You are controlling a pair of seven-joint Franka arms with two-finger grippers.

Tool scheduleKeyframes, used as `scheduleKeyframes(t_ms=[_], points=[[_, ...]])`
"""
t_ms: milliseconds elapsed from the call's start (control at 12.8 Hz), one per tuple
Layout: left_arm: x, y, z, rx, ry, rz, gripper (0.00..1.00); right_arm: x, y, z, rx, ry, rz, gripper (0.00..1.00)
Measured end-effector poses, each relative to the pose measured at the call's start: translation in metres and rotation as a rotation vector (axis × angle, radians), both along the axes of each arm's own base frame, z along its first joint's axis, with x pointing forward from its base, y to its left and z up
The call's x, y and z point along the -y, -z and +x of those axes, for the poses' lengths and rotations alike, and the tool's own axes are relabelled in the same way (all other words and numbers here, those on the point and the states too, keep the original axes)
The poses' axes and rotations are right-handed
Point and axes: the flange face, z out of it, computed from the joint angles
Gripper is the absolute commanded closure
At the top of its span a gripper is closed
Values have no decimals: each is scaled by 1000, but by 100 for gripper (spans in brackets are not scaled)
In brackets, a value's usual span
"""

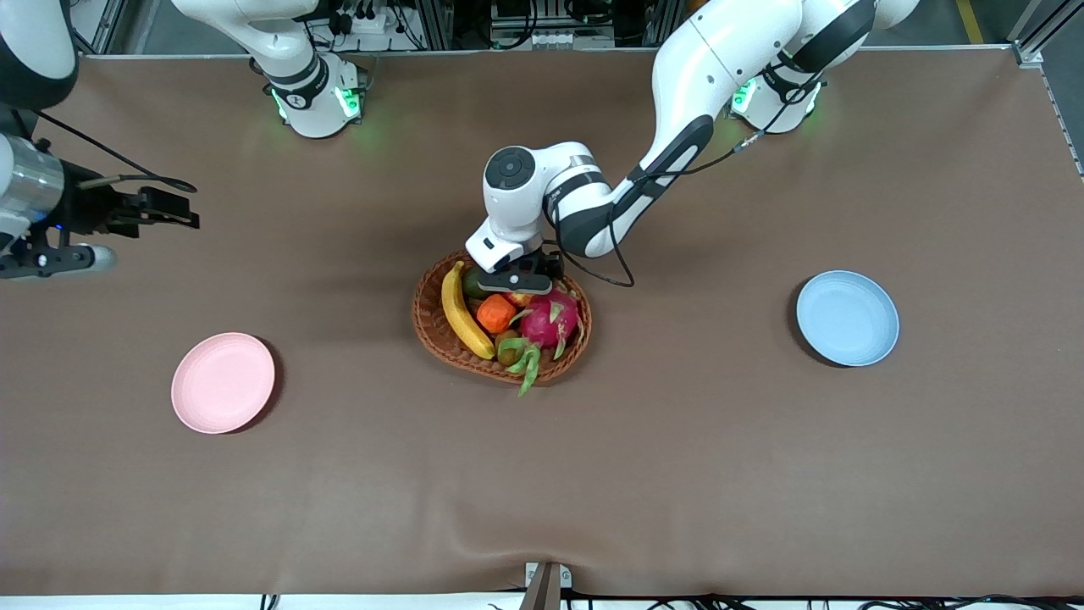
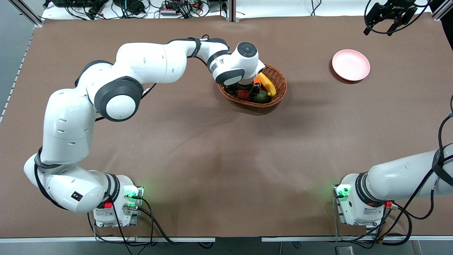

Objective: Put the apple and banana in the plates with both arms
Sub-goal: 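Lower the left gripper onto the apple while the right gripper reaches the basket, then carry the apple to the blue plate while the right gripper grasps the banana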

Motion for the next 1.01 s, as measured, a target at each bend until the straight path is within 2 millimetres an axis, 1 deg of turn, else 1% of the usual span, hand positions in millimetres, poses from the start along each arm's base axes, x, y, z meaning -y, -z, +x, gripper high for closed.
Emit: scheduleKeyframes(t_ms=[78, 234, 390, 468, 546, 624, 702, 780, 859, 937, 1015], points=[[0, 0, 0, 0, 0, -1, 100, -3, 12, 0, -2, 8, 26, 0], [1, -2, 0, 3, -4, -7, 100, -12, 41, 0, -5, 24, 73, 0], [3, -5, 1, 1, -38, -16, 100, -32, 63, 0, 4, 6, 82, 0], [6, -11, 1, -1, -66, -29, 100, -44, 70, -1, 12, -8, 81, 0], [8, -22, 2, -4, -97, -40, 100, -56, 76, 0, 22, -21, 79, 0], [9, -38, 4, -6, -126, -42, 100, -68, 84, 1, 29, -34, 75, 0], [7, -61, 7, -2, -154, -41, 100, -81, 94, 2, 31, -50, 72, 0], [2, -89, 12, 1, -182, -42, 100, -93, 107, 5, 27, -67, 68, 0], [-7, -122, 18, -4, -223, -43, 100, -109, 123, 7, 17, -84, 65, 0], [-24, -158, 29, -12, -276, -53, 100, -125, 140, 8, -2, -82, 70, 0], [-50, -192, 46, -18, -335, -63, 100, -140, 157, 9, -23, -69, 84, 0]])
